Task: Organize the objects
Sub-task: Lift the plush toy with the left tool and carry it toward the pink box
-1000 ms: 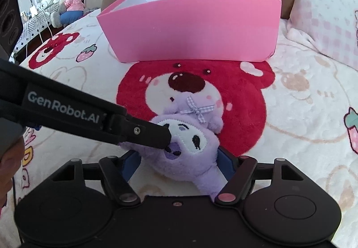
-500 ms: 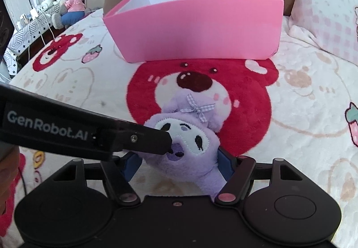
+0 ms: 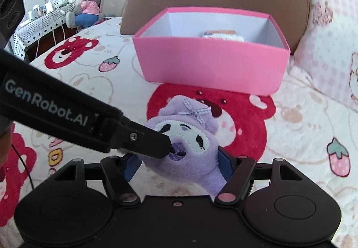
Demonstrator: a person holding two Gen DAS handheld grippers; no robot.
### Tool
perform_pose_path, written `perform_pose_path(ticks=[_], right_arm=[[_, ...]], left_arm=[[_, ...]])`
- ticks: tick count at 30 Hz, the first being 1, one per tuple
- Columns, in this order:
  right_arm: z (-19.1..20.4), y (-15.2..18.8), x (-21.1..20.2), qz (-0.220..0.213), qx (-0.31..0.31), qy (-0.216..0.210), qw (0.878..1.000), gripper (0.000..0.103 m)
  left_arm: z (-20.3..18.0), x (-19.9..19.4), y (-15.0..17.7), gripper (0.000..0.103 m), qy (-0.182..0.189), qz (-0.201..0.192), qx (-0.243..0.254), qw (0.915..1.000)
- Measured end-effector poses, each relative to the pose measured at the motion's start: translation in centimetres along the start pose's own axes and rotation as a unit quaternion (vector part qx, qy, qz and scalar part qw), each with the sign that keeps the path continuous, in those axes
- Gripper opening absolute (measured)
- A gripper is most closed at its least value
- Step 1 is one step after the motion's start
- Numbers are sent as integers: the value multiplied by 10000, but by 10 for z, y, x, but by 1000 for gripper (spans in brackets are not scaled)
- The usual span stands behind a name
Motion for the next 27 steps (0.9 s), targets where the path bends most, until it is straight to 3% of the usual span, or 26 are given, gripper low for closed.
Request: perform_pose_path(ticks=[8,16,27], right_arm=[[21,-7,-24,-162,-386,101,9991,75],[40,-19,-34,-421,-911,354,9943,75],[52,-49,-47,-506,-930,325,9938,74]], left_arm=[[-14,-27,-3,30,-100,-11,292,9995],[-13,-46,-11,31,-180,-168,253,9994],[-14,-72,-32,32,-238,-325,504,9979]])
Point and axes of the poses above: each gripper's, at about its wrist camera, not at the fingertips, and x roughly the way its jaws point, z to its left, y to its underside, the point moved 9 cm from there along x, roughly the way its jaws point, and after that the axes turned 12 degrees about x, right-handed, at the moved point
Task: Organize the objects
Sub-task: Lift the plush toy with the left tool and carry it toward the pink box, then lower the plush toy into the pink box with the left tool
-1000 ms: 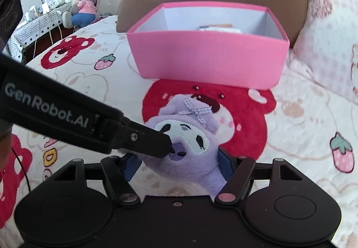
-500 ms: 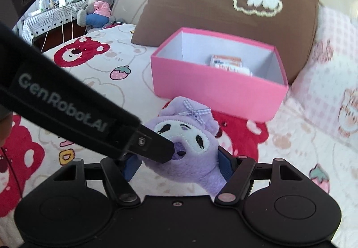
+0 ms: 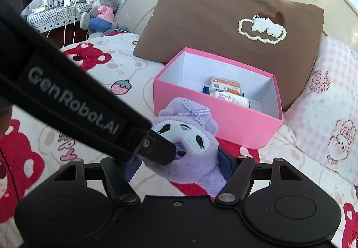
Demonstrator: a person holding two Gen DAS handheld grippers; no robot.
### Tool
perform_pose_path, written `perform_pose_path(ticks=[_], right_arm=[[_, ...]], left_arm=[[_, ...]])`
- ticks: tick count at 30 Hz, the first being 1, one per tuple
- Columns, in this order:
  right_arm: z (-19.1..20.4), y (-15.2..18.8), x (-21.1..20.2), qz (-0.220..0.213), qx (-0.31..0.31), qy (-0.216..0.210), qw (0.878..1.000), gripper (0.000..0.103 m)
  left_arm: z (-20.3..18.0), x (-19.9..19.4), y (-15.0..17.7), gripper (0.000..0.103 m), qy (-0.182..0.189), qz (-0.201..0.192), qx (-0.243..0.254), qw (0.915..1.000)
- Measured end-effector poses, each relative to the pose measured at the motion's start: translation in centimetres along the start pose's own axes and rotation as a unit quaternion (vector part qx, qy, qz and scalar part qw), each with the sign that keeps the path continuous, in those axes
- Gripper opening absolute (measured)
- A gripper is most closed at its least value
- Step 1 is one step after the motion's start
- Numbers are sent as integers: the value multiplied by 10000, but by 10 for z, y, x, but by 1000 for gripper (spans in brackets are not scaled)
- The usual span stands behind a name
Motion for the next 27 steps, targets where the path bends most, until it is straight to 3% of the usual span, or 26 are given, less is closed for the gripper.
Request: perform_pose_path(ticks=[27], right_arm=[[-3,-51,5,-207,-337,63,9992,74]], left_arm=[[8,-14,-43,34,-104,-344,133,9993]])
Point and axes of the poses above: each gripper's, at about its wrist camera, not at the fingertips, and x roughly the way its jaws point, z to its left, y to its underside, the point moved 9 cm from there along x, roughly the way its jaws point, and after that the axes turned 12 degrees about x, right-handed, at the moved point
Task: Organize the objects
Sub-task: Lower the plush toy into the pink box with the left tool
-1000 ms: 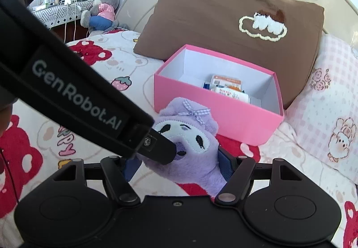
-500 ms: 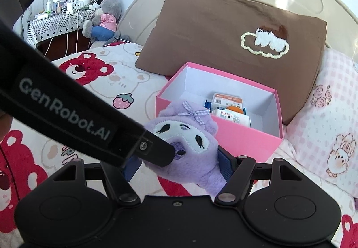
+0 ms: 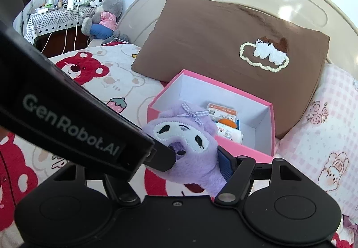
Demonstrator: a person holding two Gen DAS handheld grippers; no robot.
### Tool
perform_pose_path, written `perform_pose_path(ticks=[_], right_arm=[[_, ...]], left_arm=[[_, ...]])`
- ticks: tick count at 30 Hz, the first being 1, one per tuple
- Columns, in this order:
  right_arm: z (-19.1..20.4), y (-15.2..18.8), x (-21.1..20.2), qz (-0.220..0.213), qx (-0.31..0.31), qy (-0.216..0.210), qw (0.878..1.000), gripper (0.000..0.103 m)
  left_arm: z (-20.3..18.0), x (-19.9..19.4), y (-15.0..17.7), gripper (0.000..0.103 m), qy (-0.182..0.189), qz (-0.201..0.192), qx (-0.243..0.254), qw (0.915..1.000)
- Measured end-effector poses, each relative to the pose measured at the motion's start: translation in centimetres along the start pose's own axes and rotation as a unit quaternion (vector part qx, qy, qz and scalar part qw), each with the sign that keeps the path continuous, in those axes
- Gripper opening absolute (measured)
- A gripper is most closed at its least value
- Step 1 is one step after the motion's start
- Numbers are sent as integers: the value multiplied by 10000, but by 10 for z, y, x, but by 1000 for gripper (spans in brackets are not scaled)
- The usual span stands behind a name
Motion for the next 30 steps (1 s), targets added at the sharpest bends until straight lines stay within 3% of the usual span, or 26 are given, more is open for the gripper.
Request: perform_pose_path(ticks=[14,27,30], right_arm=[[-33,-19,20,-145,129,-17,9998,73],[-94,-41,92,-231,791,87,9966,73],[-111,-48,114,-172,1051,71,9943,73]], left_arm=[[4,28,-35,36,258,-181,94,9995],[26,106,-88,36,302,-265,210,9990],[46,128,-102,36,396,-184,139,9989]])
Point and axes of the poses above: each gripper's, at about its wrist camera, not at the fingertips, and x roughly the way its jaws point, z to its left, y to its underside, the point moved 9 cm from there along x, roughly the way its jaws point, and after that the axes turned 12 degrees about x, right-handed, at the moved point
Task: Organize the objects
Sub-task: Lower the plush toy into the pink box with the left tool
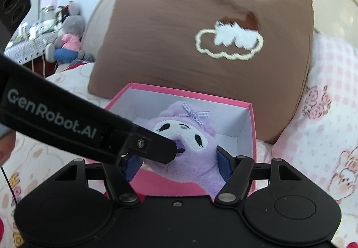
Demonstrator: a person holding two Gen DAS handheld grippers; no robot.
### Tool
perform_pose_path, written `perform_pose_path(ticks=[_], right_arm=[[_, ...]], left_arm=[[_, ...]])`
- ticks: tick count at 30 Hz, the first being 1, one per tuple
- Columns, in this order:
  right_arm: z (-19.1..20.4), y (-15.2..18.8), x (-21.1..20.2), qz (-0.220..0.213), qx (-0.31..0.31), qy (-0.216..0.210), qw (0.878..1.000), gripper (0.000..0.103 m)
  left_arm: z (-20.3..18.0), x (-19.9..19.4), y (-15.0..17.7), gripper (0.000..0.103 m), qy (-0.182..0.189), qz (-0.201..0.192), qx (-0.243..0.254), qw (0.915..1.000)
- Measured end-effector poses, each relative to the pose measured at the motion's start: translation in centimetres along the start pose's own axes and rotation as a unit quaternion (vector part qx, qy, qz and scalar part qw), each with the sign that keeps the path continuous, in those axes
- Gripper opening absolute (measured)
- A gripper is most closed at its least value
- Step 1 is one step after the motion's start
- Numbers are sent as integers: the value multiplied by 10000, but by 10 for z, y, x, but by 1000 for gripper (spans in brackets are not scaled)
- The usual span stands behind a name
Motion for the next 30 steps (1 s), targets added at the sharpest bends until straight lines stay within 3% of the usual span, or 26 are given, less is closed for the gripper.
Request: perform_pose_path(ticks=[5,11,17,22,25,30], right_arm=[[-25,-10,34,142,567,-77,9983,72],[-46,-15,72,438,1229,-166,9913,70],[-55,-19,99,671,1195,30,9906,67],[-62,-20,112,742,1436,60,9868,61],[-67,-20,115,640,1547,116,9858,61],[-63,-23,113,530,1425,96,9883,60]], left_arm=[[29,30,-21,36,218,201,-261,9992],[51,67,-41,36,-25,352,118,9993],[77,90,-56,33,192,287,-396,9986],[85,109,-57,32,21,449,-348,9984],[92,118,-54,31,79,460,-612,9970],[88,113,-49,31,-16,173,-447,9988]])
Point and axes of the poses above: each gripper's, at about its wrist camera, not at the fingertips, and x roughly the way its jaws point, z to its left, y to its underside, the point moved 9 cm from there along x, roughly the way its jaws point, and after that the axes turned 12 degrees about x, right-handed, at the moved point
